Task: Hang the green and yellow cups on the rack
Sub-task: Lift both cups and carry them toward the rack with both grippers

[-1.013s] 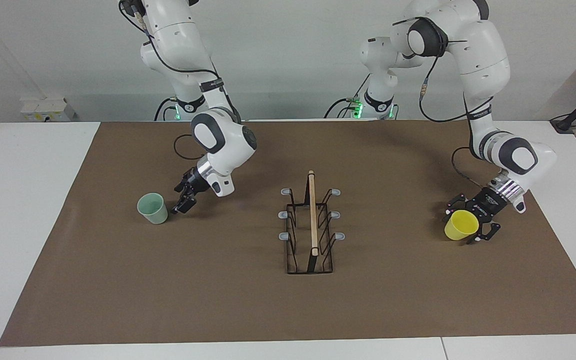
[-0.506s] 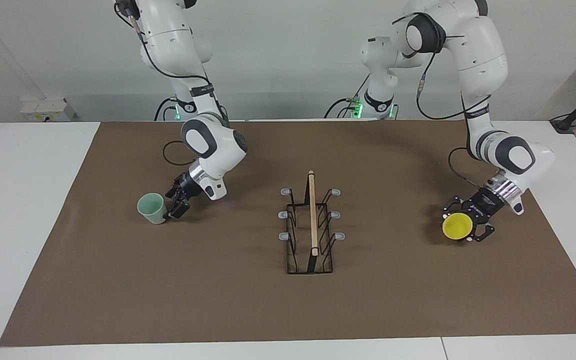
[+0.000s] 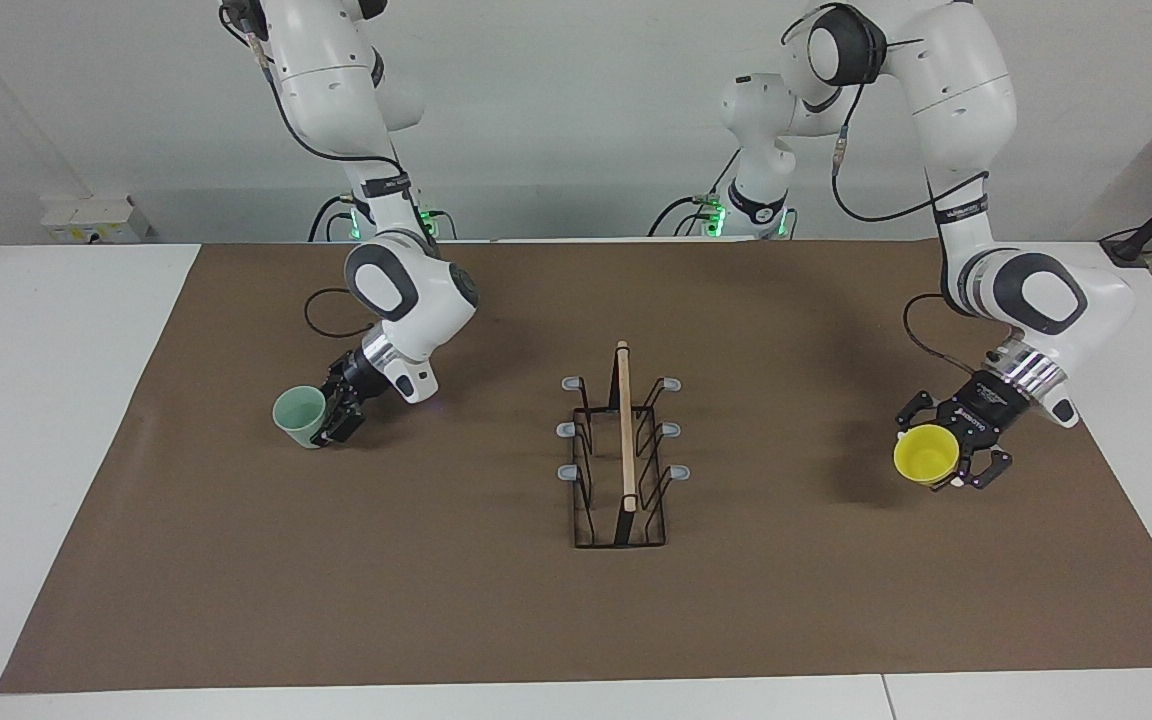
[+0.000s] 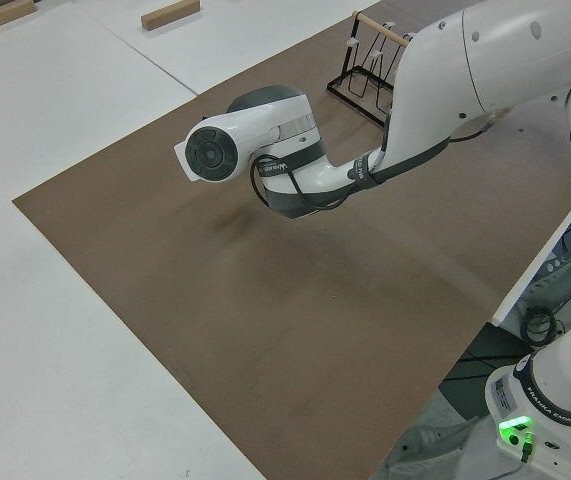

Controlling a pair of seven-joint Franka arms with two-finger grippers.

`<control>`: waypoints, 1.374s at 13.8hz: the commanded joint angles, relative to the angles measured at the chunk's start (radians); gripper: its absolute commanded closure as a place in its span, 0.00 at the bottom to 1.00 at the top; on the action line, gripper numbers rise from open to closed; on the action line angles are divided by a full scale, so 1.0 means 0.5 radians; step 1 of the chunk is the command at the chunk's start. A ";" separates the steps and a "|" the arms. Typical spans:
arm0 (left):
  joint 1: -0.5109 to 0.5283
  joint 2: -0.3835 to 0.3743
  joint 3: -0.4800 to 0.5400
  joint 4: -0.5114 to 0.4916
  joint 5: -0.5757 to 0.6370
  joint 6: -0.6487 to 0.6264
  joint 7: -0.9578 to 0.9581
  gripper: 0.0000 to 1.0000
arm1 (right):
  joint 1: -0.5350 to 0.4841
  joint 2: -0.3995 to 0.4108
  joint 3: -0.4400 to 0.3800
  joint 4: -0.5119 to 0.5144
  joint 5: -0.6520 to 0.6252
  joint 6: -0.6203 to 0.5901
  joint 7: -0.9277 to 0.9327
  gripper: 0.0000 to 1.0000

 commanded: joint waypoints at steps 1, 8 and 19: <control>-0.013 -0.144 -0.045 -0.017 0.206 0.043 -0.004 1.00 | -0.033 -0.005 0.017 -0.027 -0.106 0.046 0.045 0.00; -0.006 -0.392 -0.236 0.020 0.900 0.058 -0.087 1.00 | -0.125 0.007 0.017 -0.033 -0.219 0.132 0.051 0.00; 0.015 -0.583 -0.913 0.048 2.347 0.080 -0.427 1.00 | -0.113 0.001 0.017 -0.058 -0.278 0.093 0.048 1.00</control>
